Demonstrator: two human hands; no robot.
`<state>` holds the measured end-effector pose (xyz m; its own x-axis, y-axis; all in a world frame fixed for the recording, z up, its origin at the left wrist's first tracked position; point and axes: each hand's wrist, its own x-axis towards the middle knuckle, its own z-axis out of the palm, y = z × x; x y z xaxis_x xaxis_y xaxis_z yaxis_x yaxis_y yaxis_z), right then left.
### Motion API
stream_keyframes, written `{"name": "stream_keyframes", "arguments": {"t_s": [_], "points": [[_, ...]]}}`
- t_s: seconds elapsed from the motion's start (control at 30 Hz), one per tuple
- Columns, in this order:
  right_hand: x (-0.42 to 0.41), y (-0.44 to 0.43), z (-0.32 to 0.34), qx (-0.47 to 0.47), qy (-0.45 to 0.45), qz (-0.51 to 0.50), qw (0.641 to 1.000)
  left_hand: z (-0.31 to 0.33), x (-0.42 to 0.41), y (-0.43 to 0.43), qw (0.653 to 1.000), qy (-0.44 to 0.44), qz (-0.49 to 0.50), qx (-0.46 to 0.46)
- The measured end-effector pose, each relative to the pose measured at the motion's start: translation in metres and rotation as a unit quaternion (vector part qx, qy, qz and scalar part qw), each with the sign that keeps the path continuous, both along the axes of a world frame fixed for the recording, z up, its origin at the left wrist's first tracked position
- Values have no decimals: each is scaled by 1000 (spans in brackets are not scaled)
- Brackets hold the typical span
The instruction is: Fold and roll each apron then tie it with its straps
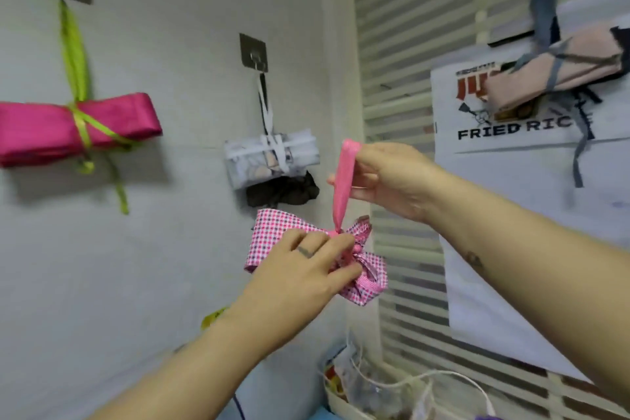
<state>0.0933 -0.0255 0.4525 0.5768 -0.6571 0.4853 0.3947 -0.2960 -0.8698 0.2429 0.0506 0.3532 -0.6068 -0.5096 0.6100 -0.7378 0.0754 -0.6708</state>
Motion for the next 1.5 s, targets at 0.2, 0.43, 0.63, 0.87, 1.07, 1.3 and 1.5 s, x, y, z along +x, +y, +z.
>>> {"name": "stream_keyframes", "arguments": {"t_s": [0.2,0.43,0.63,0.87,1.07,1.3,1.5], "points": [[68,35,31,-13,17,34,999,39,59,51,995,98,24,-23],[117,65,66,-16,-49,64,997,73,94,105,769,635,14,72],[142,92,98,-135,-70,37,988,103,97,119,657,734,-166,49],[177,123,165,-337,-121,-93,929,210,106,153,821,565,-15,82],[239,119,217,-422,-72,-203,880,252,151,174,794,593,55,121],[287,108,219,-485,21,-217,847,252,183,177,749,639,73,158],[297,109,147,-421,-103,-245,867,239,187,178,773,613,108,121]]}}
